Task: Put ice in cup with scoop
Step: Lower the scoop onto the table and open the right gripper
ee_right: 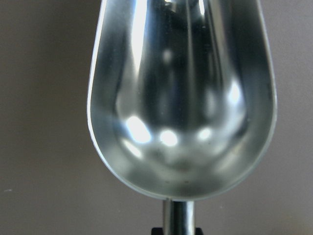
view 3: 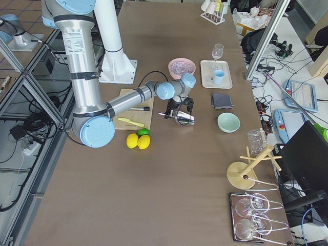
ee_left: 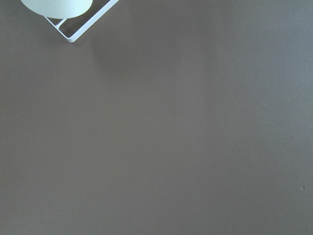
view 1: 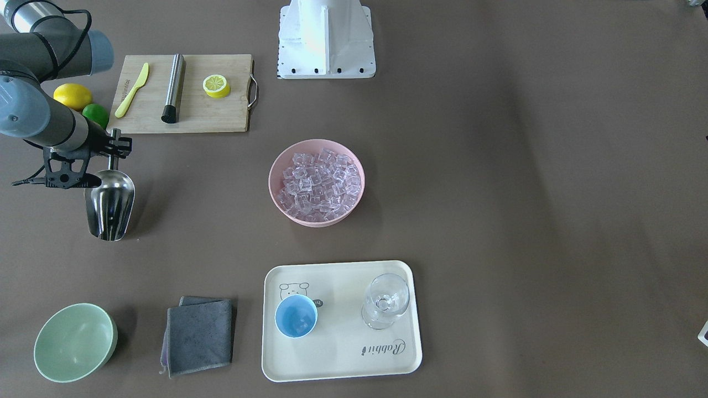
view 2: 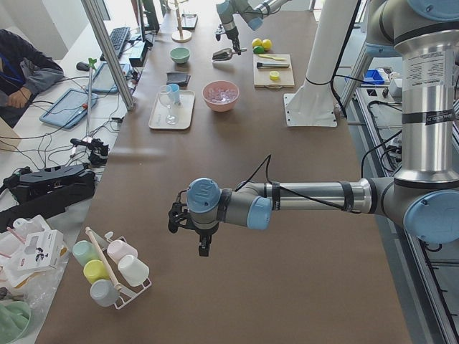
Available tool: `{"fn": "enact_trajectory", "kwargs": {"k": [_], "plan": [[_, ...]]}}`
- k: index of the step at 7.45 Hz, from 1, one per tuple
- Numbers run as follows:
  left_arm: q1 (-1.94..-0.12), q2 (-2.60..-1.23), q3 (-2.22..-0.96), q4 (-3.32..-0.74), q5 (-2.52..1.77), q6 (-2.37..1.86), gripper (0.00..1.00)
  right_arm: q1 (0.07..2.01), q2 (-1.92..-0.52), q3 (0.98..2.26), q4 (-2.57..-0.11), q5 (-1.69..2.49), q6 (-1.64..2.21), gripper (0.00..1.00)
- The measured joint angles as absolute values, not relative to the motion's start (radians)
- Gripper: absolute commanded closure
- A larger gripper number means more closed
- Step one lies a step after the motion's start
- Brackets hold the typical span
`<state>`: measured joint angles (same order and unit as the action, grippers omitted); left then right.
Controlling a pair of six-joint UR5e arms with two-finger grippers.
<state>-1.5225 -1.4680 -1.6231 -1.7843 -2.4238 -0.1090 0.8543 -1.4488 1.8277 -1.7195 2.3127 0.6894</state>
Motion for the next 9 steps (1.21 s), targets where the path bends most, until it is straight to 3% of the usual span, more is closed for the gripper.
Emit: {"fn": "enact_trajectory", "kwargs": {"k": [6,7,8,9], "plan": [[-1.526,-1.464,-1.619,-1.784,-2.423,-0.103,0.01,0.862,-1.602,1.865,-1.716,2.255,0.597,1.0],[-1.524,-1.465,-1.614,-1.785,-2.423,-0.102,0.01,0.864,-1.6,1.858,-1.716,2.248,0.578,0.9],[-1.524,-1.466,-1.611,-1.785,-2.423,-0.101,0.01,0.868,-1.599,1.851,-1.715,2.245,0.552,0.57],[-1.523,-1.466,-1.61,-1.785,-2.424,-0.101,0.01,0.873,-1.597,1.84,-1.709,2.244,0.533,0.38]]}}
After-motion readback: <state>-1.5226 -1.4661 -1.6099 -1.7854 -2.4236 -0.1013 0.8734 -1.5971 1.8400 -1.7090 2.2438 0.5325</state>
